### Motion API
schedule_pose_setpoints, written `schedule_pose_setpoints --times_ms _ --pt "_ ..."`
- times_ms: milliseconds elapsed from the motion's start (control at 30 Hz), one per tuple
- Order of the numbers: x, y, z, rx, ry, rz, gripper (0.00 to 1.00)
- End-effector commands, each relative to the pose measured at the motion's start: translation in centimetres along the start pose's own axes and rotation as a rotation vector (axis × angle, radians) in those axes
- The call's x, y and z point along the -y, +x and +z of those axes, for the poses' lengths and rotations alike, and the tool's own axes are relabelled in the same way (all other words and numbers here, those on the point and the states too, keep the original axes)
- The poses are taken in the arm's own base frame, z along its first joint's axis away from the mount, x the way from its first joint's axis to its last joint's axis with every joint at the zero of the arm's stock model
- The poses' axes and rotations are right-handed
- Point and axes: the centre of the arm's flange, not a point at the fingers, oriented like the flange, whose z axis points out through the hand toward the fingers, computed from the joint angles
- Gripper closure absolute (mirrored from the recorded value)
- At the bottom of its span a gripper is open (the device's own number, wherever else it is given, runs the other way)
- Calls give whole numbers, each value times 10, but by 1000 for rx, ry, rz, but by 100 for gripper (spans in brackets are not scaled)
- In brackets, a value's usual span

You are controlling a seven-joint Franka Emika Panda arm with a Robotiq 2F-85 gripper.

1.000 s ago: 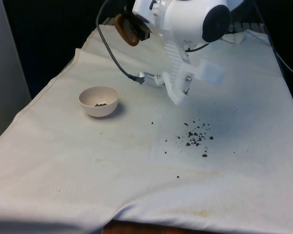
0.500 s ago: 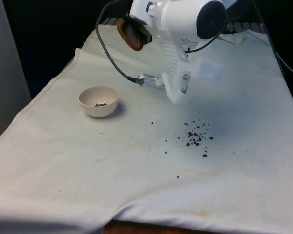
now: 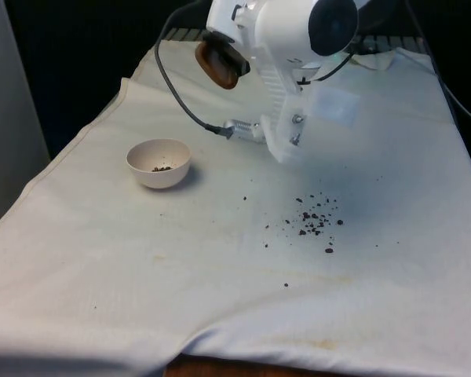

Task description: Pour the coffee beans from the cup into the bowl.

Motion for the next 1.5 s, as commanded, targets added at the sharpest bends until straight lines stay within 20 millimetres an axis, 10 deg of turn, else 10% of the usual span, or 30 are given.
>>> schedule_pose_setpoints --times_ms 0,1467 --pt "-1 -1 -1 -6 32 -7 100" --pt "1 -25 -37 -94 203 116 100"
